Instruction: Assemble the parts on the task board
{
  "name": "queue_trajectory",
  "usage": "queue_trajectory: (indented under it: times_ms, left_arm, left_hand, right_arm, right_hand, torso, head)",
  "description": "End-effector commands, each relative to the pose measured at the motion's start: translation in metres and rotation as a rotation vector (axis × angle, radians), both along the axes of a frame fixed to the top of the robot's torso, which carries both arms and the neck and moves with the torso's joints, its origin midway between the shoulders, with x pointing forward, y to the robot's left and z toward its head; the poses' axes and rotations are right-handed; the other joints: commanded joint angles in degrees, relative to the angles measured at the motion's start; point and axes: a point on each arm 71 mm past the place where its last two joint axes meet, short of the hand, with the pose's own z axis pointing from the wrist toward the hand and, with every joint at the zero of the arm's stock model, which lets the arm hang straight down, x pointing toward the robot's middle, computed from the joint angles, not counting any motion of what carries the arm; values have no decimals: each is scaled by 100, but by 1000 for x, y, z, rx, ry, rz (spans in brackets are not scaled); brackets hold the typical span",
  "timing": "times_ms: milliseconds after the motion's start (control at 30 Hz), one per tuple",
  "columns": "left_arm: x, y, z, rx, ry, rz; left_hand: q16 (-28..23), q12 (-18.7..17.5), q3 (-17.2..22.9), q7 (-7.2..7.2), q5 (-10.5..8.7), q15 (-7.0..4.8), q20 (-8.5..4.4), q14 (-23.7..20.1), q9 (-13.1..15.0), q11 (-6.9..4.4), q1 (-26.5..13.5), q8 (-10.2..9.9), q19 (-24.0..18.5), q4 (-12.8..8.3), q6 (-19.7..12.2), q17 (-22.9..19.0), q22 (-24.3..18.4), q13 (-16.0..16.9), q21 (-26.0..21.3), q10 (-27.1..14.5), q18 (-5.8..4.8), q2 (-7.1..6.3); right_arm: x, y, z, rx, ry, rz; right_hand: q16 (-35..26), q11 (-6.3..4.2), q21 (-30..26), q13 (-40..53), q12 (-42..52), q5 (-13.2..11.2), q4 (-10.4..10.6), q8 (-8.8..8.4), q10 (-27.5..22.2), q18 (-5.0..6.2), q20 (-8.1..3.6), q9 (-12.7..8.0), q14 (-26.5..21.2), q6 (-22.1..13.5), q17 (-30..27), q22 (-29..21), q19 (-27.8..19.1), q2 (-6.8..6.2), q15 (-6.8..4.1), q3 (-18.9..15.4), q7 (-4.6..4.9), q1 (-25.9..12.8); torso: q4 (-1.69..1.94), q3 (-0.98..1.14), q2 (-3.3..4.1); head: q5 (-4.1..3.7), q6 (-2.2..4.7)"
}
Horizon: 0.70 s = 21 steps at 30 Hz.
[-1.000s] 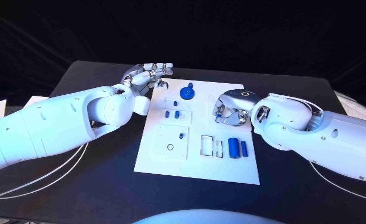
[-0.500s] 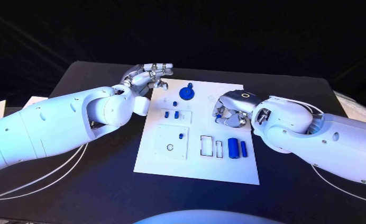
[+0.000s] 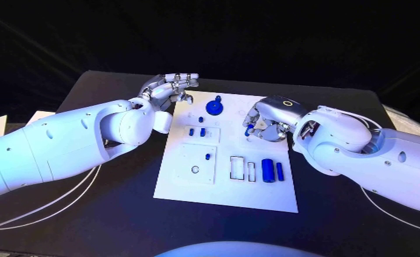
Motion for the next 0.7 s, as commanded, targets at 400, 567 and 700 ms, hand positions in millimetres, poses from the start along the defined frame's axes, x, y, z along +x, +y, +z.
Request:
queue_trajectory:
  times_ms: [400, 567, 700]
  left_arm:
    - [0, -4, 1, -11, -8, -18]
    - [-1, -6, 1, -12, -8, -22]
    - [-1, -8, 1, -14, -8, -25]
  left_hand:
    - [-35, 47, 1, -7, 7, 13, 1, -40, -8, -18, 39, 36, -33, -51, -32, -16, -8, -8, -44, -45, 67, 16]
    - [-35, 47, 1, -7, 7, 13, 1, -40, -8, -18, 39, 36, -33, -51, -32, -16, -8, -8, -44, -45, 67, 16]
    - [-35, 47, 1, -7, 7, 13, 1, -40, -8, -18, 39, 36, -33, -51, -32, -16, -8, -8, -44, -45, 67, 16]
  right_arm:
    - [-29, 58, 10, 133, 31, 143]
    - [-37, 80, 4, 151, 54, 197]
    - [-42, 94, -7, 156, 83, 228]
  right_hand:
    - [19, -273, 25, 25, 22, 51, -24, 34, 313, 18, -32, 6, 167, 40, -15, 11, 11, 62, -46, 71, -10, 101]
    - [10, -272, 23, 24, 16, 69, -40, 29, 315, 19, -35, 5, 164, 38, -31, 3, 6, 65, -47, 97, -9, 108]
    - [4, -270, 22, 24, 13, 75, -44, 27, 315, 20, -36, 4, 162, 37, -41, -1, 5, 67, -47, 107, -7, 110]
  torso:
    - [10, -8, 5]
    - [16, -17, -2]
    - [14, -14, 4]
  head:
    - [191, -80]
    - [232, -126]
    - [285, -131]
